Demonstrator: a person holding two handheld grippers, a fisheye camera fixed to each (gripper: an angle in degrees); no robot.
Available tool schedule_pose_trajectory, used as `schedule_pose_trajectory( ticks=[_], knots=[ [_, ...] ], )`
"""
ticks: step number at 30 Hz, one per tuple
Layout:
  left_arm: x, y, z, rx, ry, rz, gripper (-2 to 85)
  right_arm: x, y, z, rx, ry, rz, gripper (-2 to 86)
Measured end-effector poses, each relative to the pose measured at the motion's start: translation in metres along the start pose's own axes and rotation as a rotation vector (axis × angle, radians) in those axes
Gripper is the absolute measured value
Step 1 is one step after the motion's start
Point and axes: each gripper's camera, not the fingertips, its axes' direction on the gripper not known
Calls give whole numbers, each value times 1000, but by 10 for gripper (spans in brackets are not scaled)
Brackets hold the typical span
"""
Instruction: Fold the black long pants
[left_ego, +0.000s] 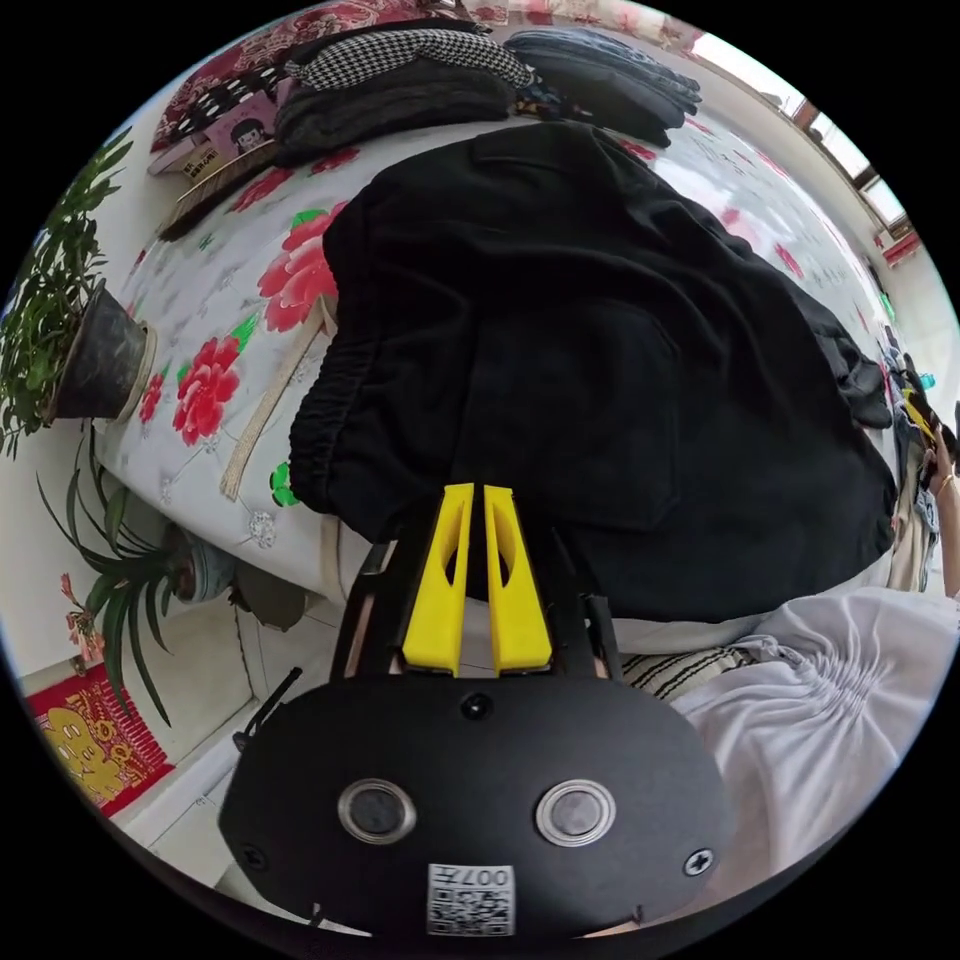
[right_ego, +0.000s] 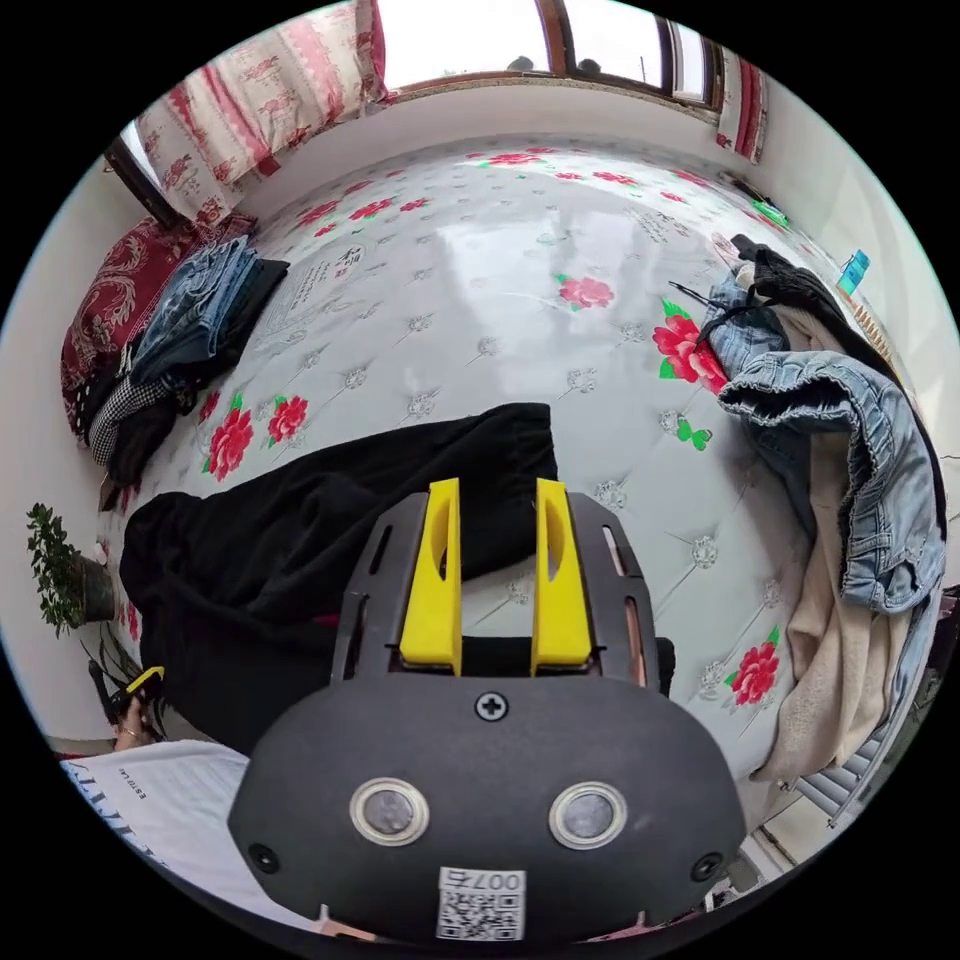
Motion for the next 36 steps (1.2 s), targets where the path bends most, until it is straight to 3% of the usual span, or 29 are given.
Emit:
schedule_pose_trajectory(
  ticks=[5, 11, 14, 18, 19, 22, 26, 28, 30, 36],
  knots=[
    [-7, -12, -53, 237, 63, -138, 19, 26, -37, 37, -46, -30, 114, 81],
    [-7, -105, -63, 294, 2, -80, 75, -1, -68, 78, -207, -53, 52, 24],
    [-8, -155, -45, 233, -6, -43, 77, -39, -90, 10, -26, -191, -99, 8],
    [-3, -180, -26, 160, -63, 18, 78, -74, -89, -180, 453, -330, -311, 2],
    [0, -180, -26, 176, -76, 29, 77, -81, -78, -221, 560, -273, -380, 2],
    [5, -170, -30, 232, -65, 28, 67, -79, -58, -251, 635, -111, -399, 2],
    [6, -152, -45, 292, -13, 36, 52, -26, -57, -171, 440, -4, -52, 10],
    [3, -141, -55, 308, -16, 49, 52, 10, -45, -94, 109, -48, 158, 22],
    [-2, -125, -65, 323, -26, 46, 52, 9, -13, -68, 75, -87, 234, 31],
    [-44, -51, -59, 263, -25, -108, 55, -109, 82, -31, -44, -244, 20, 51]
  ],
)
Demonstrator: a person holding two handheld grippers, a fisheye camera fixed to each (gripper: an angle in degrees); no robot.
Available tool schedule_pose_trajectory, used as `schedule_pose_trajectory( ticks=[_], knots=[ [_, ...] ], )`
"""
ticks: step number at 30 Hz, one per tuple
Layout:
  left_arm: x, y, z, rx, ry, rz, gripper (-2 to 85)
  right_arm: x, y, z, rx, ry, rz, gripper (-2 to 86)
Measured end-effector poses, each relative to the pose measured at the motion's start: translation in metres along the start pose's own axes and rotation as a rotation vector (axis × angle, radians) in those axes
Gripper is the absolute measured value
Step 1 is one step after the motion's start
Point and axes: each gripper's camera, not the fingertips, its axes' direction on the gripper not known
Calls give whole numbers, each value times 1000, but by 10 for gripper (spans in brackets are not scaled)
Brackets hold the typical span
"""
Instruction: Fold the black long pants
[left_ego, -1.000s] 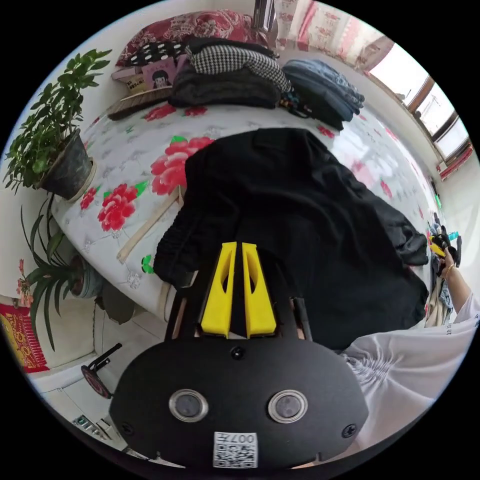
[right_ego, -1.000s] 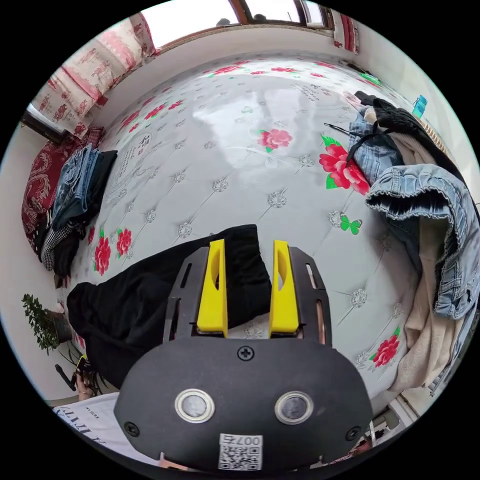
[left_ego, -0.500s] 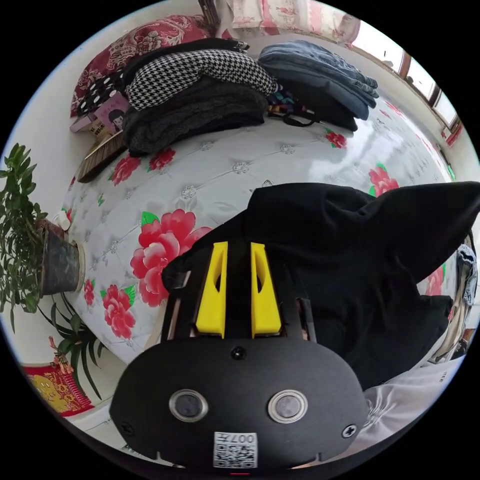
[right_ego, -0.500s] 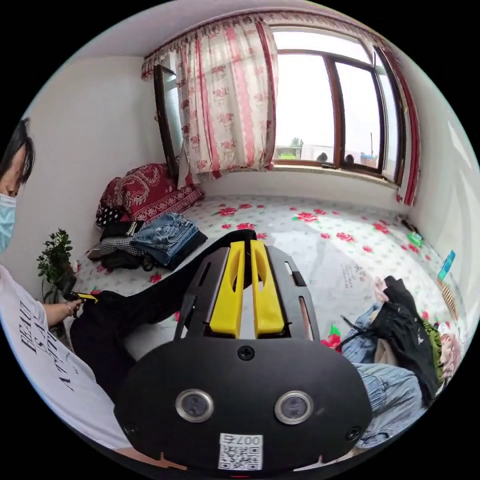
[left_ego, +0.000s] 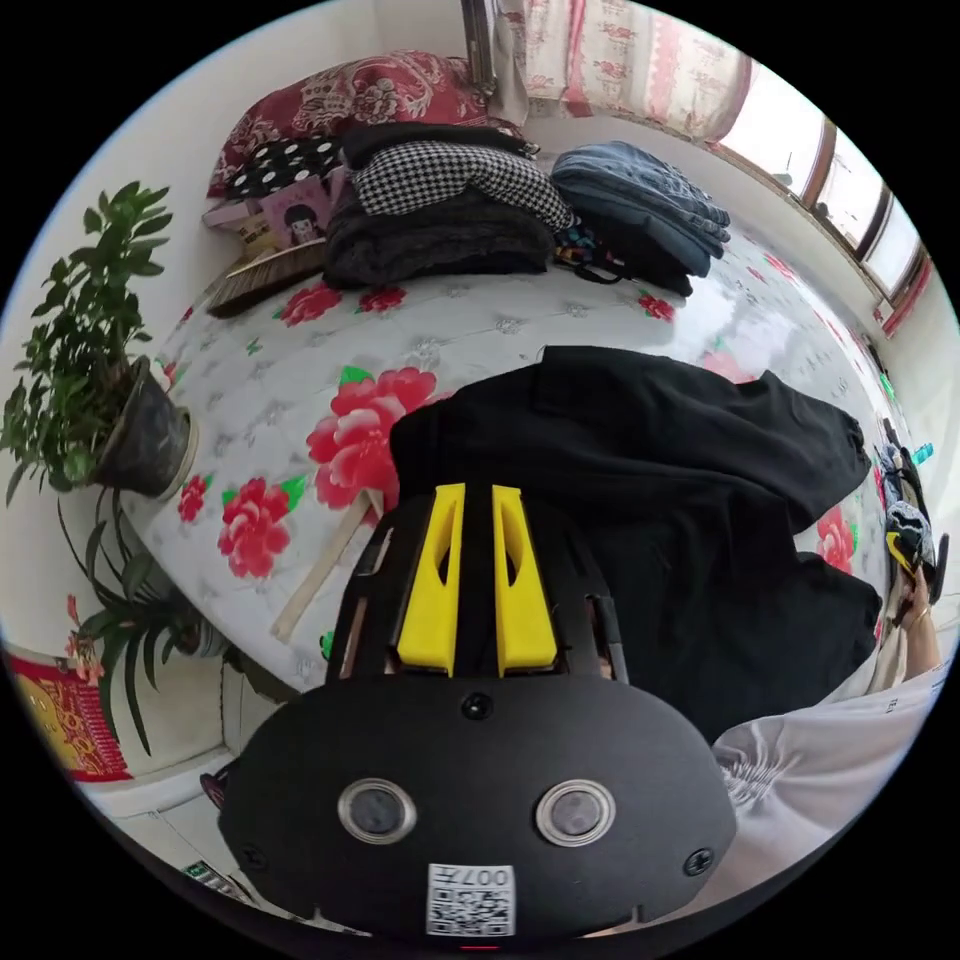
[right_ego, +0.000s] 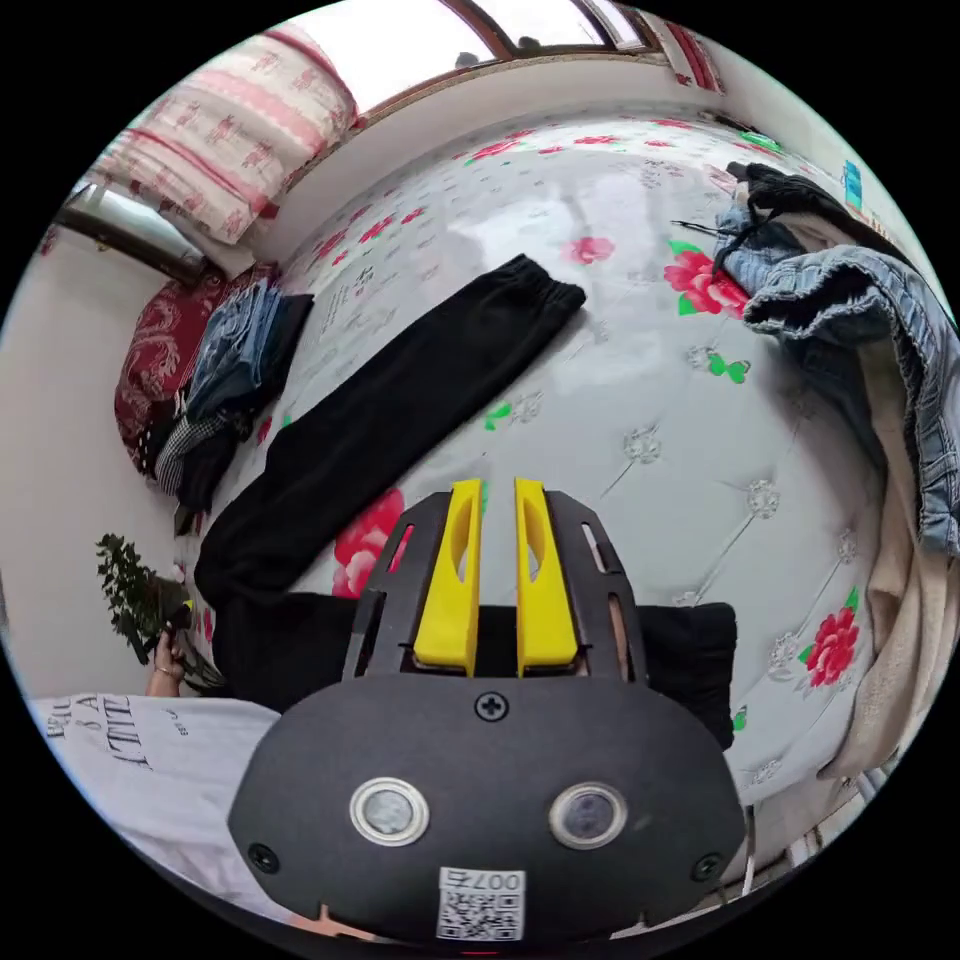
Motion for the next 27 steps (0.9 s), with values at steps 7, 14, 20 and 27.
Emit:
schedule_pose_trajectory(
  ticks=[7, 14, 20, 27],
  knots=[
    [-45, 69, 6, -79, -9, -149, 66, -202, 98, 64, -267, -20, -488, 56],
    [-70, 81, 17, -86, -42, -153, 77, -336, 148, 109, -403, -10, -745, 58],
    [-97, 61, 49, -123, 64, -171, 104, -403, 160, 151, -508, -4, -782, 55],
    [-95, 51, 59, -157, -19, 42, 54, -434, 171, 158, -468, 128, -736, 40]
  ],
)
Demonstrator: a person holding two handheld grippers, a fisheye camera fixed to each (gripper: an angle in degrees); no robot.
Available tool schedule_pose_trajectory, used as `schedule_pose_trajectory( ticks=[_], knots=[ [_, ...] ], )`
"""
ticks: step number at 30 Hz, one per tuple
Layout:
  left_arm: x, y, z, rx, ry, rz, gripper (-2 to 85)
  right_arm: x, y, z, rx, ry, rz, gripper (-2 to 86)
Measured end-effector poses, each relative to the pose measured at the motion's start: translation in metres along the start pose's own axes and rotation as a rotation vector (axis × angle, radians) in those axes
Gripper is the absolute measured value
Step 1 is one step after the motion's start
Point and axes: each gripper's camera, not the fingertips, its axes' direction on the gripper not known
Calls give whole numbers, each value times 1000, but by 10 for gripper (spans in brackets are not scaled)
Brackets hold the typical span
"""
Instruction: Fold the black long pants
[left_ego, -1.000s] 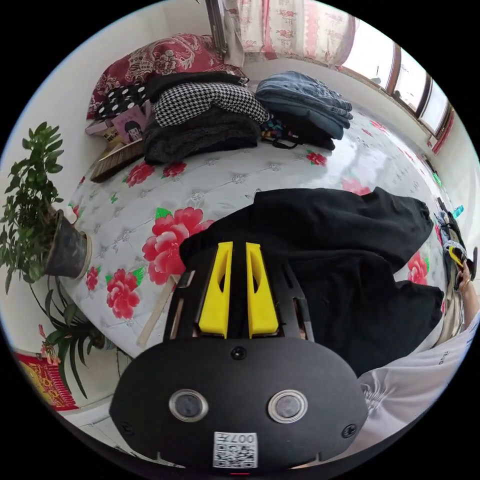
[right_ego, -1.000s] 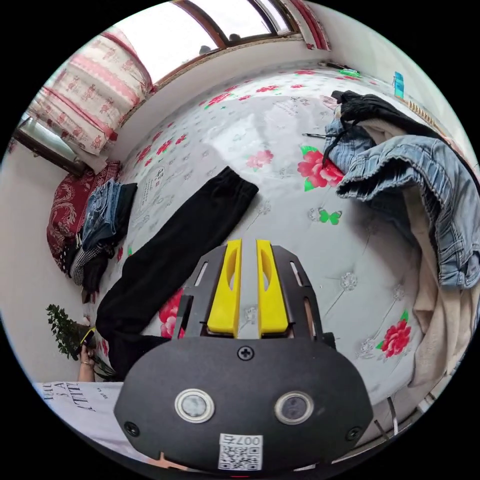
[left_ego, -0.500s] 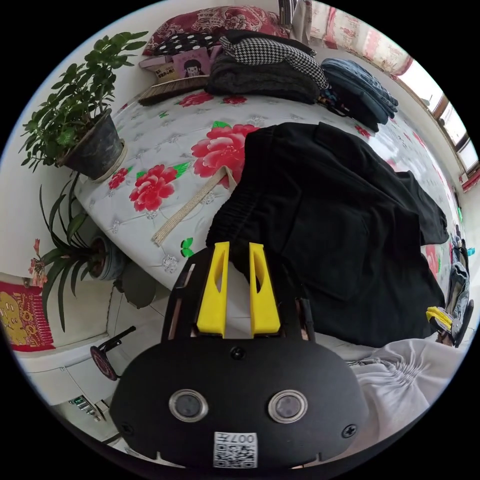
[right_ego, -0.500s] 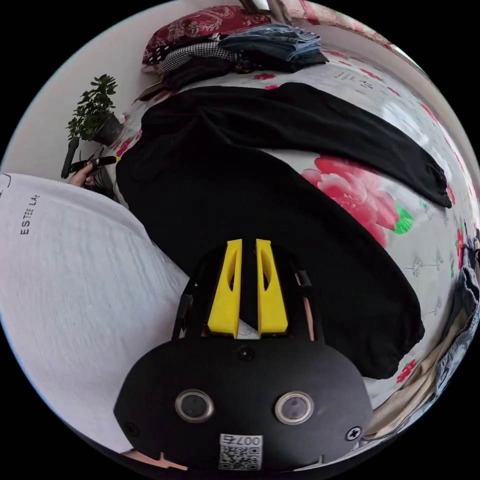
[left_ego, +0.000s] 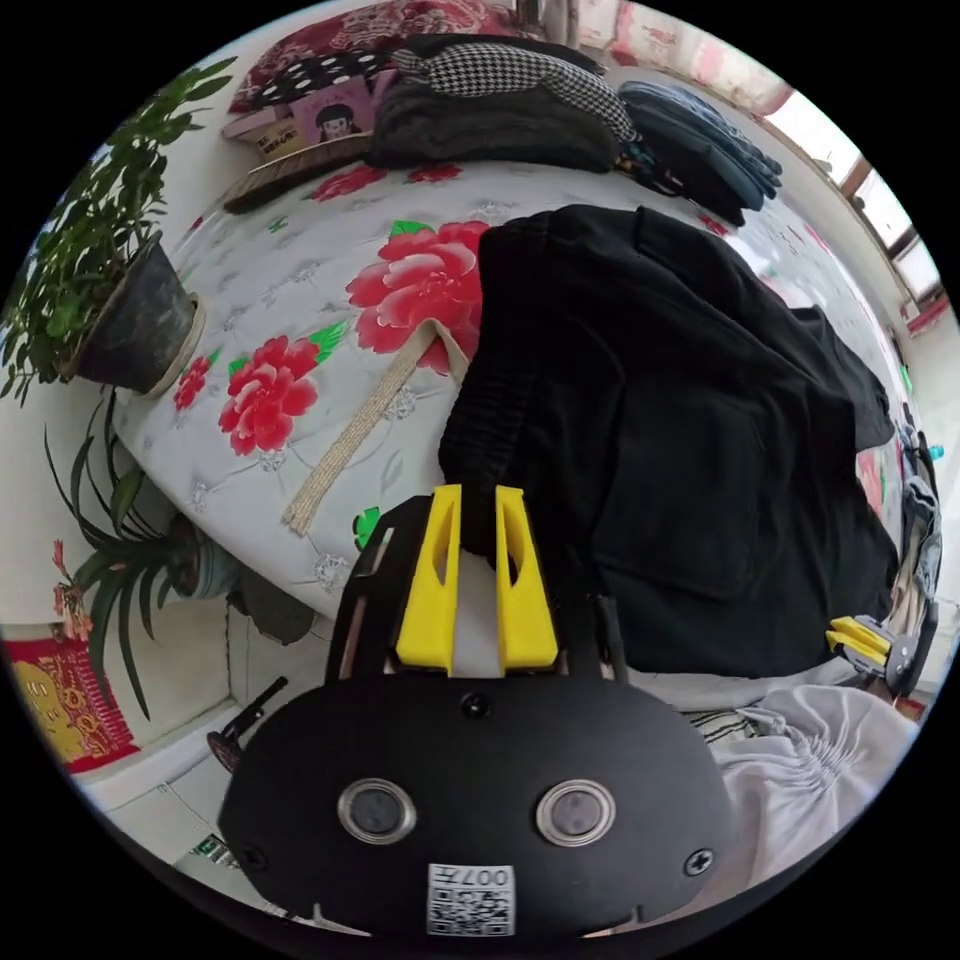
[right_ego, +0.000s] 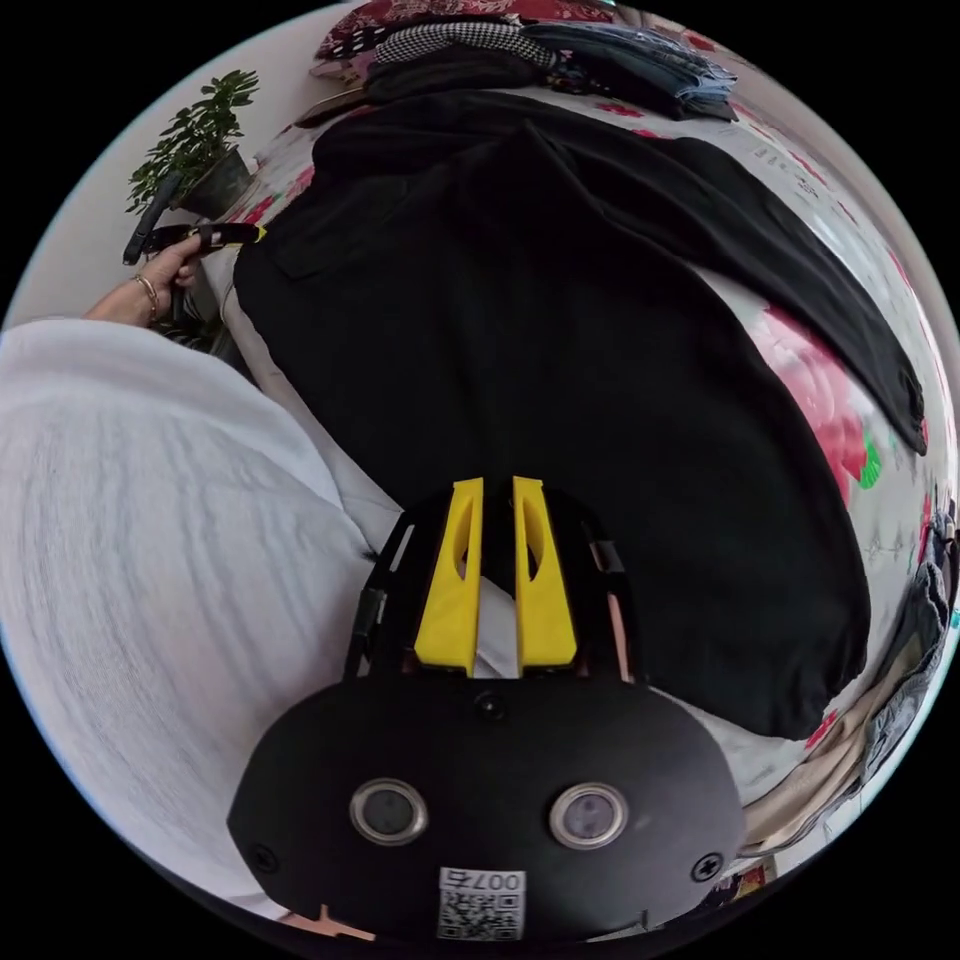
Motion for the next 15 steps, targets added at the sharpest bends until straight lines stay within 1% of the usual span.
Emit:
schedule_pose_trajectory(
  ticks=[1, 4, 7, 10, 11, 12, 13, 14, 15],
  knots=[
    [-4, 7, -4, 12, -14, 25, 43, -2, 1, -2, 3, -1, 26, 36],
    [-29, 33, -8, 11, 43, 12, 37, -7, 8, -5, 9, 5, 63, 25],
    [-57, 57, -7, 23, 170, -9, 48, -8, 15, -6, 6, -8, 115, 15],
    [-99, 59, -18, 98, 343, -122, 67, 10, 14, -19, -18, -86, 203, 5],
    [-114, 54, -27, 160, 360, -178, 64, 15, 15, -26, 12, -93, 227, 3],
    [-120, 49, -33, 197, 356, -194, 62, 26, 18, -46, 103, -111, 255, 2],
    [-129, 38, -45, 261, 351, -190, 61, 39, 19, -66, 188, -135, 279, 1],
    [-132, 21, -56, 318, 359, -150, 65, 47, 18, -75, 223, -143, 292, 1],
    [-132, 12, -61, 340, 360, -125, 68, 64, 15, -92, 275, -140, 322, 2]
  ],
)
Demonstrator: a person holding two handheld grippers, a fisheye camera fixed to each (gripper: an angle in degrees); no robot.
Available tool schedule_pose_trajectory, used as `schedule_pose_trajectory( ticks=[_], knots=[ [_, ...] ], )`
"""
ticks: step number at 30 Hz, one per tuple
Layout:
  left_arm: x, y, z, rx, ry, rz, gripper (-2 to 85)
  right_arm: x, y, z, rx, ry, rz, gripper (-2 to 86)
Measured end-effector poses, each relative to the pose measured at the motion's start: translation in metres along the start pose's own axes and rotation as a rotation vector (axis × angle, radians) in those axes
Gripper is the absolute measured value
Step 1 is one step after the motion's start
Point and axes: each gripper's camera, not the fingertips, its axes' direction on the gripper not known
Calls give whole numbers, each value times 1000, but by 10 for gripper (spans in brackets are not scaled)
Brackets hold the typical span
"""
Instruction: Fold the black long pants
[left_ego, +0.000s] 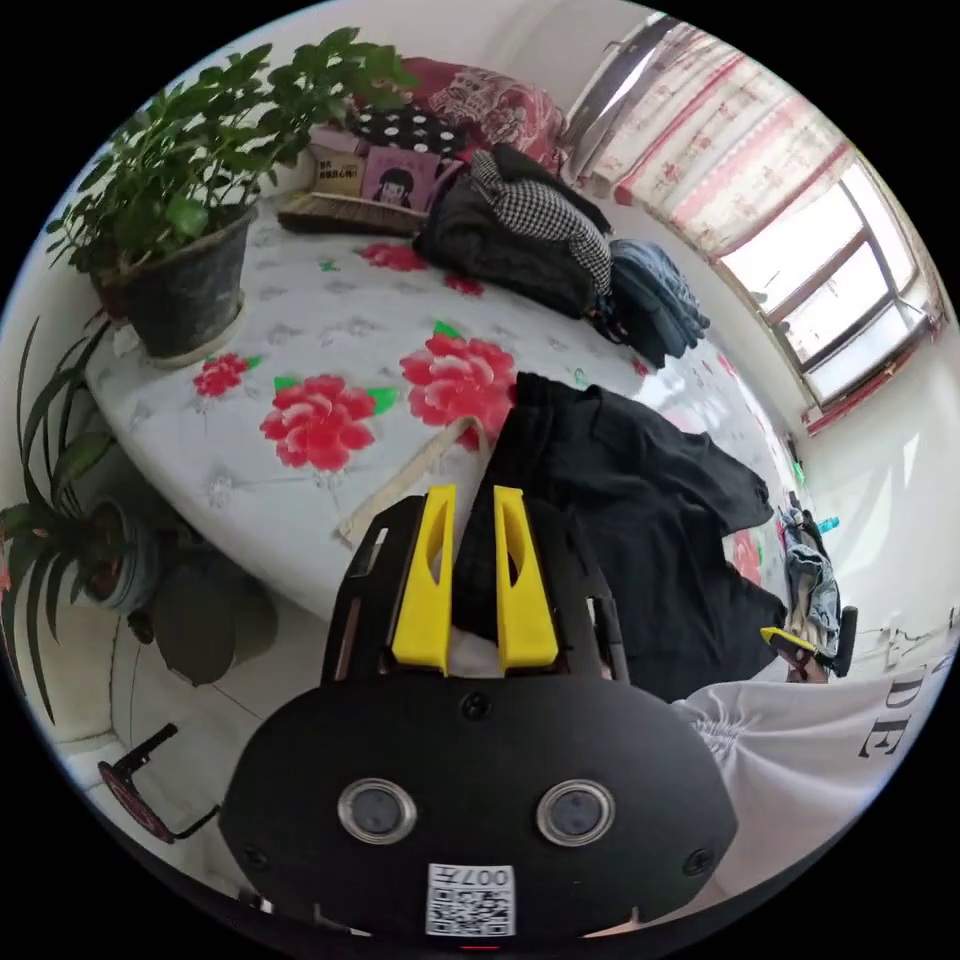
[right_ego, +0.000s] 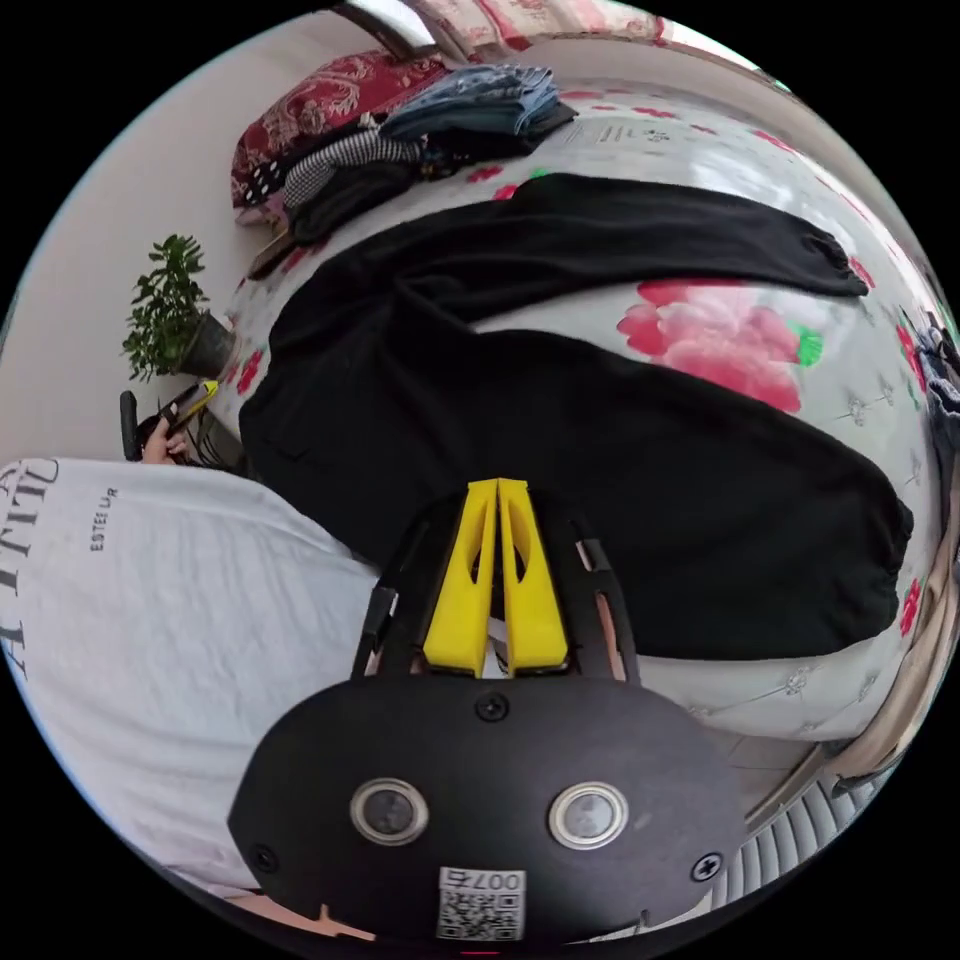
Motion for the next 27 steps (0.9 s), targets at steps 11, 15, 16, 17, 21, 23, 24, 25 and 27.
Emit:
schedule_pose_trajectory(
  ticks=[11, 15, 16, 17, 21, 23, 24, 25, 27],
  knots=[
    [80, -163, 140, -315, 42, 317, 109, 105, -176, -54, -29, 263, -59, 32],
    [93, -205, 191, -456, 7, 347, 115, 154, -250, -74, 0, 329, -83, 40],
    [99, -219, 203, -476, 3, 360, 116, 171, -272, -76, -3, 342, -88, 42],
    [107, -232, 216, -487, -1, 383, 118, 180, -284, -75, -8, 345, -89, 43],
    [134, -254, 261, -598, -40, 498, 117, 248, -360, -60, -71, 402, -96, 54],
    [155, -250, 287, -674, -141, 646, 112, 274, -390, -50, -99, 438, -112, 58],
    [160, -247, 289, -686, -159, 704, 112, 290, -407, -43, -116, 460, -132, 61],
    [164, -247, 290, -685, -163, 744, 110, 306, -423, -34, -139, 483, -154, 63],
    [163, -248, 290, -684, -160, 743, 103, 328, -445, -18, -183, 519, -184, 64]
  ],
)
